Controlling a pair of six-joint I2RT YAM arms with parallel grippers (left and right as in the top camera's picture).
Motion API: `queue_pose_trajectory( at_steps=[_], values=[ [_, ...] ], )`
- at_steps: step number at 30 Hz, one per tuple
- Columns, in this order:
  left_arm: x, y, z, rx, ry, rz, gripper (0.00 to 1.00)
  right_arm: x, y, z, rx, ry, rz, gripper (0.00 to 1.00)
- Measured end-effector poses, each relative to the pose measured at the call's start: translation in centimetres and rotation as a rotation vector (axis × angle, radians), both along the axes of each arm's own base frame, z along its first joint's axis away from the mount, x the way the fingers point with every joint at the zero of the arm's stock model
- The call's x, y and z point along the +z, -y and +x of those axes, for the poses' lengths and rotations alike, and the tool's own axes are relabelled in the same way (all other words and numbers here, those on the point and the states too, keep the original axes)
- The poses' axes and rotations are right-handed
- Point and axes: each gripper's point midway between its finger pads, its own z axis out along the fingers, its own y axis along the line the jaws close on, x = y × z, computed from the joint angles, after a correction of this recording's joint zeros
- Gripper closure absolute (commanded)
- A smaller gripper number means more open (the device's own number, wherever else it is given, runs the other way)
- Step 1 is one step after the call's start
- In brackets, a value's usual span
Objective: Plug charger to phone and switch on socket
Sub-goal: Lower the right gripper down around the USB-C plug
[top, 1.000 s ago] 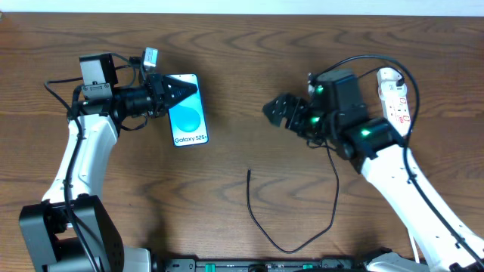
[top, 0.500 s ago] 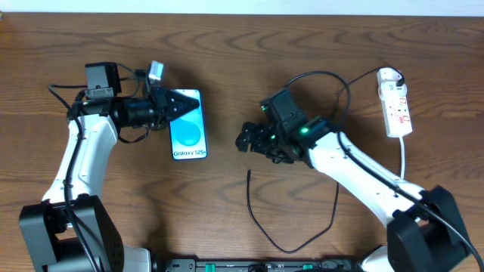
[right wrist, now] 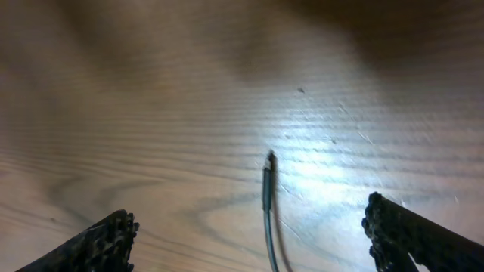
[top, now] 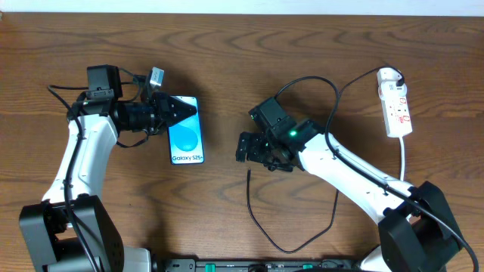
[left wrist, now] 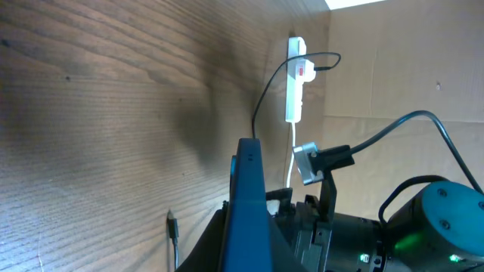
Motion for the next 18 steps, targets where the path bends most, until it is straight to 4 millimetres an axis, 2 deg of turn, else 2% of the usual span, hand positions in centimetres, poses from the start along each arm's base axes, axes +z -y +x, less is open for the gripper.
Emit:
queue_pose_trajectory(
  at_steps=[10, 18],
  values=[
    [0.0, 0.0, 0.0, -0.001, 0.003, 0.002, 0.93, -0.6, 0.3, -2.0, 0.005, -0.042, -0.068, 0.07],
    [0.0, 0.0, 0.0, -0.001, 0.003, 0.002, 0.93, -0.7, 0.1, -2.2, 0.004, -0.031, -0.082, 0.07]
  ],
)
